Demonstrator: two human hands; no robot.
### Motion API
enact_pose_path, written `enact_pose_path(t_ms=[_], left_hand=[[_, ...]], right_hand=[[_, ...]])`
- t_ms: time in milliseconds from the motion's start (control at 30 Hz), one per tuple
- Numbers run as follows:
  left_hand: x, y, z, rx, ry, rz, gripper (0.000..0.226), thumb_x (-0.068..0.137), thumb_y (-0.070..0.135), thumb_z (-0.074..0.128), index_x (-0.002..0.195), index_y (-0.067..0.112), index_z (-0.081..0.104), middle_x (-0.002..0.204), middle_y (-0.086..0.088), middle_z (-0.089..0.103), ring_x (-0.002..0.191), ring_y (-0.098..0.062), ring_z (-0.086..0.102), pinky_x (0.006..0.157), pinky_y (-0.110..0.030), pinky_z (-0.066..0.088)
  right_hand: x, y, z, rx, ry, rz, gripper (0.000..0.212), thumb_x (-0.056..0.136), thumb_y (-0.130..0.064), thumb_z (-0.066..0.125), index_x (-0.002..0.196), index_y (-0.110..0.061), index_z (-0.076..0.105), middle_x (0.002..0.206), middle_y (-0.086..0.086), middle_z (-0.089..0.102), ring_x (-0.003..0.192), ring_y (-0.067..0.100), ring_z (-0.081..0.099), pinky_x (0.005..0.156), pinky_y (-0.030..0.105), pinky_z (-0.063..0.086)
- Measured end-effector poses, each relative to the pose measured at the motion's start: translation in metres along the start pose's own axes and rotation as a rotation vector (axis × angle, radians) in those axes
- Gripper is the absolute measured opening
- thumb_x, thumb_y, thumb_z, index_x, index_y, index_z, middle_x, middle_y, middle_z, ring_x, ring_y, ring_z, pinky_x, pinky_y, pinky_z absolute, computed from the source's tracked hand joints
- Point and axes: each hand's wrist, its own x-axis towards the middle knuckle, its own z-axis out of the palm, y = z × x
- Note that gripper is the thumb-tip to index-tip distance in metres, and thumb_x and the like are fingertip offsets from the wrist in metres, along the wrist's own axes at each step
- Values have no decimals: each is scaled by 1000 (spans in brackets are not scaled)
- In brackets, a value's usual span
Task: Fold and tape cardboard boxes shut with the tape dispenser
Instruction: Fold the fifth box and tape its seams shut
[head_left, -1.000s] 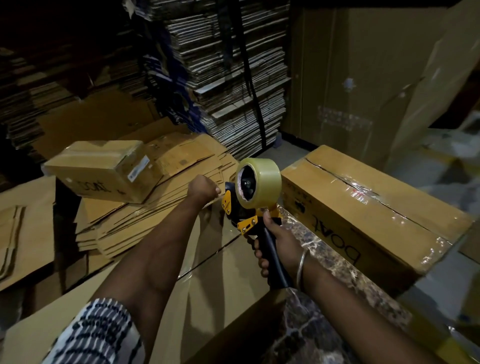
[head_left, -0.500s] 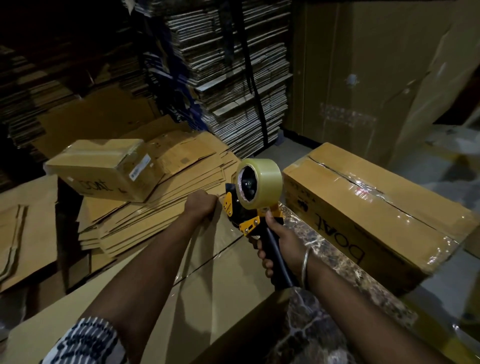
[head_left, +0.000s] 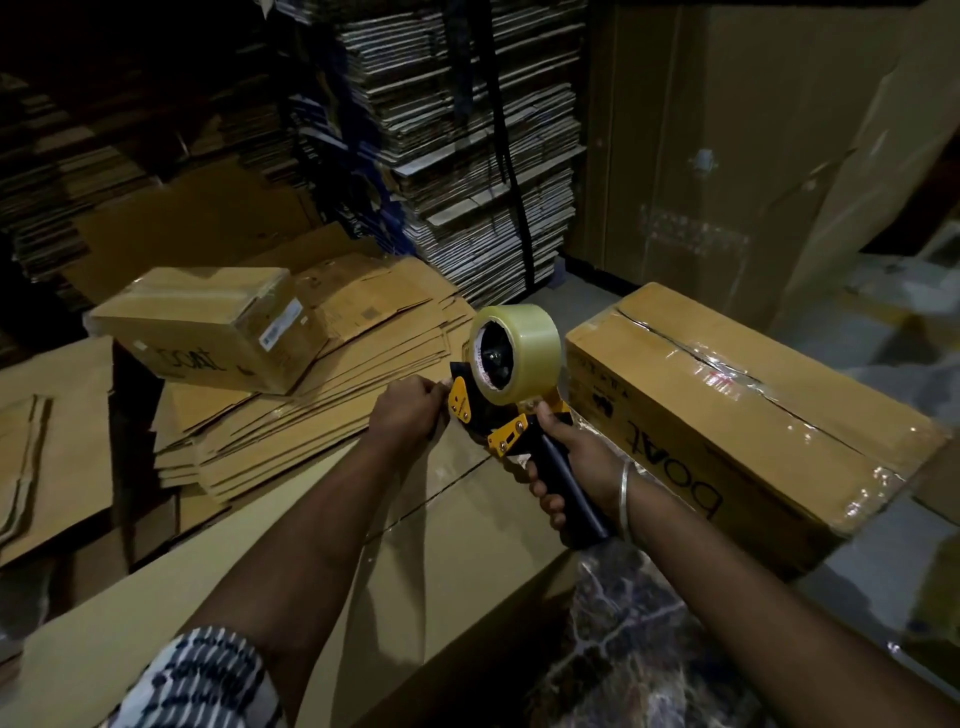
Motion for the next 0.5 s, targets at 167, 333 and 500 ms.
enact_pose_path(t_ms=[167, 333, 500], left_hand=[[-3, -2, 5, 46, 59, 38, 50, 102, 56, 40, 94, 17, 71, 79, -5, 64, 75, -23, 62, 71, -39, 55], [-6, -3, 9, 51, 63, 17, 52, 102, 57, 38, 105, 15, 68, 83, -4, 64, 75, -19, 60, 63, -33, 47], [-11, -6, 7, 105, 173, 258, 39, 101, 42, 49, 138, 28, 53, 135, 3, 58, 122, -18, 52, 86, -34, 44]], right_hand=[[-20, 20, -23, 11, -49, -5, 74, 79, -81, 44, 75, -8, 54, 62, 6, 47, 40, 17, 39, 40, 22, 35], [-43, 41, -40, 47, -85, 3, 74, 82, -78, 45, 73, -5, 56, 62, 10, 46, 35, 16, 41, 36, 22, 37], [-45, 44, -38, 53, -73, 7, 76, 82, -80, 45, 75, -5, 55, 63, 10, 46, 36, 16, 41, 36, 22, 37]])
